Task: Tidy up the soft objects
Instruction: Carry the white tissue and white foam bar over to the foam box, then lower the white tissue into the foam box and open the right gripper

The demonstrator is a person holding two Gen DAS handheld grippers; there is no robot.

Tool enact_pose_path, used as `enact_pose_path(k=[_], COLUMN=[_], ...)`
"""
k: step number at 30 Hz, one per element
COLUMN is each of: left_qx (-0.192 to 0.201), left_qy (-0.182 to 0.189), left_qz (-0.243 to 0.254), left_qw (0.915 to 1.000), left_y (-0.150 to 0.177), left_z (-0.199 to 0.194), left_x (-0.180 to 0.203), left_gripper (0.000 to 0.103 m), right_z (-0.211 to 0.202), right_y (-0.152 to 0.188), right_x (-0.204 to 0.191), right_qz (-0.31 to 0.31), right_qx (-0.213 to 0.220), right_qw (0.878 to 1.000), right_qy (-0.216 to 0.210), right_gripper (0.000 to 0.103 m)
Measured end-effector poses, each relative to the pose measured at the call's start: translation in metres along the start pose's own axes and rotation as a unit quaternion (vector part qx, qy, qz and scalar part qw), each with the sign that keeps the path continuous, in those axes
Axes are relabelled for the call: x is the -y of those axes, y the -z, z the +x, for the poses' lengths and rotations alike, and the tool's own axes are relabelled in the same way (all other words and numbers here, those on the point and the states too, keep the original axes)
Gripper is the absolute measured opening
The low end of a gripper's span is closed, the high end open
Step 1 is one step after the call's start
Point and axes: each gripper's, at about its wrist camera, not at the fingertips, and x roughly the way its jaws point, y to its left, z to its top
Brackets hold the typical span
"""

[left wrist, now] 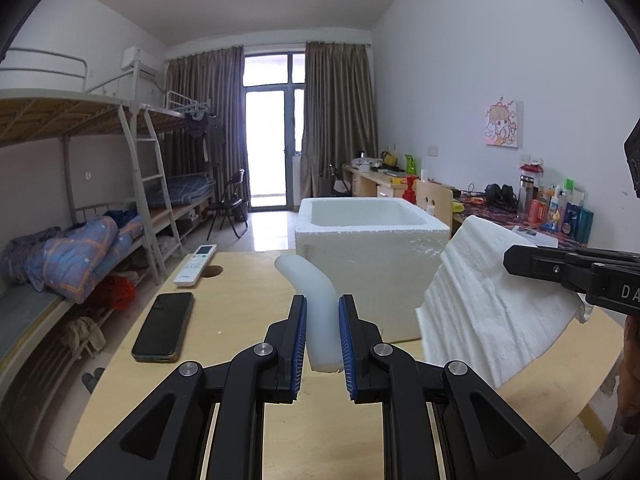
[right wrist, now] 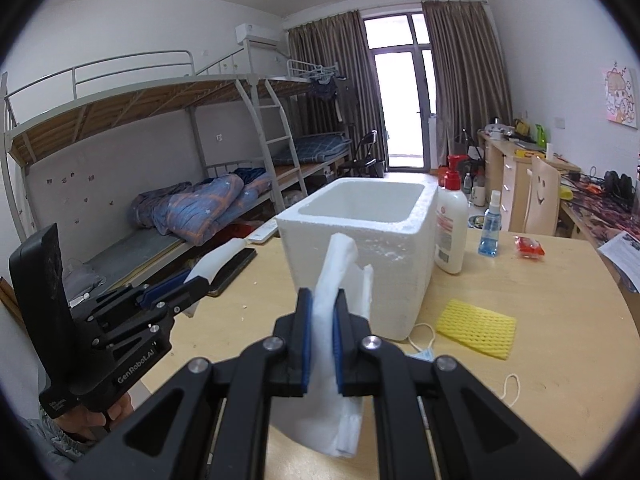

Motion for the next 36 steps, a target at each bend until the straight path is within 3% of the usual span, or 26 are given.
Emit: enact_pose_path(k=[23, 36], left_qx=[0.015, 0.014], left_qy=[0.007, 0.022], left_qz=[0.017, 0.019], left_qw=[0.9997, 0.9995], left_y=[-0.033, -0.075], left_z=[0.019, 0.039], left_x=[0.0, -0.004], left_gripper=[0.017, 0.017], right_z=[0.004, 0.013], right_y=[-0.03, -0.063], right_x=[0.015, 0.018], right_qz=[0.001, -0.015], right_qx=[0.011, 0.022], right_qw=[1.0, 1.0], right_qy=[0.006, 0.012], right_gripper=[0.012, 0.012])
